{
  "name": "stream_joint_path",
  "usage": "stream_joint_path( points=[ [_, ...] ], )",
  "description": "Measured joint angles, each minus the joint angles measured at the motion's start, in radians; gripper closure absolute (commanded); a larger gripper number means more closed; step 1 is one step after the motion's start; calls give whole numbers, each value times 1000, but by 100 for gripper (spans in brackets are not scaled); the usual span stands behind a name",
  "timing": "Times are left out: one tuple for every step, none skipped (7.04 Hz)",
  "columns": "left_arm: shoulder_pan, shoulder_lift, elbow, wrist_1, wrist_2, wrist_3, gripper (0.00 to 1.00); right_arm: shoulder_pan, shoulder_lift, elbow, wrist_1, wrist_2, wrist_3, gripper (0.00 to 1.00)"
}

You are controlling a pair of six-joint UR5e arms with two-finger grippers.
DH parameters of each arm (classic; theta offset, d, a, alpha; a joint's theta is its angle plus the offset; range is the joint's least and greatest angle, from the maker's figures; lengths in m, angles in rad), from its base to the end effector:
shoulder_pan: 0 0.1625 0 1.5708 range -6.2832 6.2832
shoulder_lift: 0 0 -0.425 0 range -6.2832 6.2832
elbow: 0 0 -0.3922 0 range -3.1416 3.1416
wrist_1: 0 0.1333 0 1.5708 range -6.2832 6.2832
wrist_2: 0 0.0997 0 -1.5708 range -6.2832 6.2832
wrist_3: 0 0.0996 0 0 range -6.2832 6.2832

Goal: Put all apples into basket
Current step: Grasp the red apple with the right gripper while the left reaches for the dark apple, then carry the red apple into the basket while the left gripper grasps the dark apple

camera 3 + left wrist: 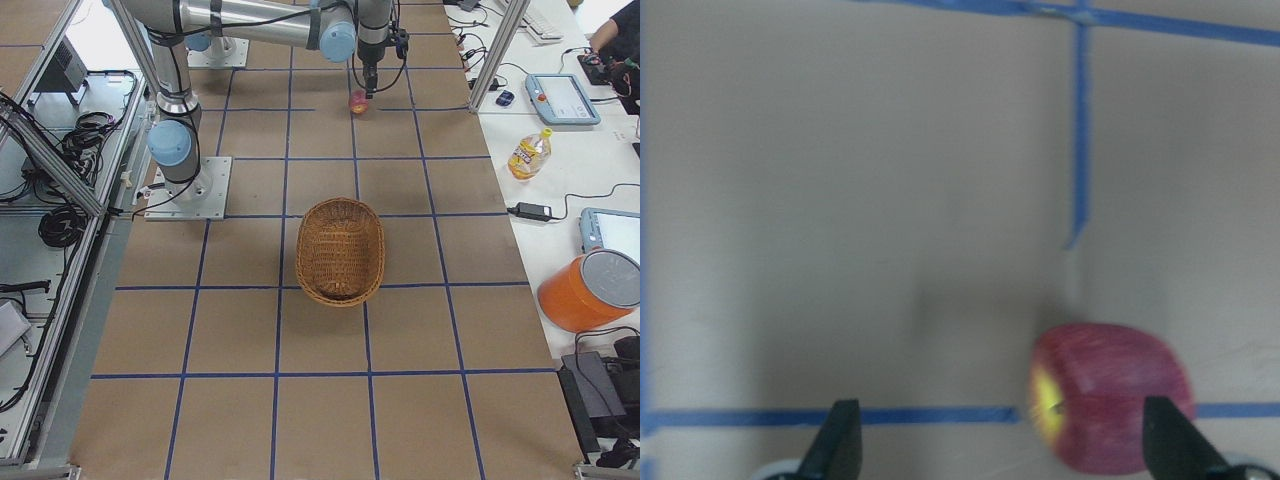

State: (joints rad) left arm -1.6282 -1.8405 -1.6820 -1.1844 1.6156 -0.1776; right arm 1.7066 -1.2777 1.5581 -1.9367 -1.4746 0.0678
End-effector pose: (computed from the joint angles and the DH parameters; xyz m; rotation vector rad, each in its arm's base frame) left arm -0.1618 -0.5692 0.3274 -0.1862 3.0921 -0.0166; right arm 0.2238 -0.5825 0.3706 -0.1094 3.0332 -0.1143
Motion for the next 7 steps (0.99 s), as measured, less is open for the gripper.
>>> stream_joint_path(
  points=[
    [89, 51, -21, -76, 41, 128, 0, 64, 73, -1, -81, 0, 65, 0],
    [184, 86, -56, -104, 58, 244, 0, 114, 131, -1, -136, -5, 131, 0],
    [296, 103, -105, -107, 62, 340, 0, 154, 177, 1, -187, -12, 183, 0],
    [422, 103, -158, -87, 62, 436, 0, 177, 211, 6, -226, -14, 204, 0],
    [529, 95, -192, -59, 61, 538, 0, 190, 241, 8, -244, -14, 211, 0],
    [587, 89, -206, -36, 64, 612, 0, 198, 264, 8, -257, -14, 212, 0],
    [620, 86, -214, -8, 66, 682, 0, 202, 283, 8, -273, -14, 212, 59]
  ],
)
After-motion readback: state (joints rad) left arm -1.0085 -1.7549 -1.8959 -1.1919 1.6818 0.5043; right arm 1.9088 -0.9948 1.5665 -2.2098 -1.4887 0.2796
